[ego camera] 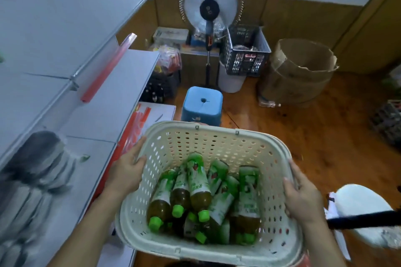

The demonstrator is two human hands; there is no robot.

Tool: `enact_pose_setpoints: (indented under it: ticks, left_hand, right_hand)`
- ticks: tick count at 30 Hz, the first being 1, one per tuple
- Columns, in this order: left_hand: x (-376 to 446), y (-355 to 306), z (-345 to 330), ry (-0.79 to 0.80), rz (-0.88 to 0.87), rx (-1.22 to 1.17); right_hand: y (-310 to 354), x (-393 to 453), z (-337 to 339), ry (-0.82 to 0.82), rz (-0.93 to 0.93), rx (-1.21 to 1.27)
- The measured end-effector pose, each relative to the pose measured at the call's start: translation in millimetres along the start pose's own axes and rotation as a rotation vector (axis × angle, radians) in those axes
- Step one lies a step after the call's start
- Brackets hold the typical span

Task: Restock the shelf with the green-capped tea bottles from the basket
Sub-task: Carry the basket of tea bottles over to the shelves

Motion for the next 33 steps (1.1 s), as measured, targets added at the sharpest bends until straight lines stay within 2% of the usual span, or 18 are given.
enact_pose_setpoints:
  ticks: [5, 13, 26, 33]
  left_hand:
    - [86.3, -31.0, -24.2, 0.002, -0.008, 0.0]
    - [201.4, -55.7, -44.1, -0.022, -0.04, 0.018]
    - [444.3, -42.6, -78.8, 0.075, -0.029, 0.036]
    - [543.2, -43.7, -84.1, 0.1, -0.022, 0.087]
  right_hand:
    - [36.5, 91.6, -20.5, 0.031, -0.006, -0.024]
    - [141.4, 191.6, -37.2, 0.074, 0.011, -0.031]
    - [248.6, 338.9, -117.7, 0.01, -0.066, -0.024]
    - [305.2, 406.5, -163.1, 0.018, -0.069, -0.006]
Point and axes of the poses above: each hand's wrist, its own x-axis towards the middle knuckle, its own z-axis out of the back of the hand, y = z × x, the point moved 7 cm from there along x, towards the middle knuckle, and after that the axes turned 11 degrees about -z, right-handed, at the moved point
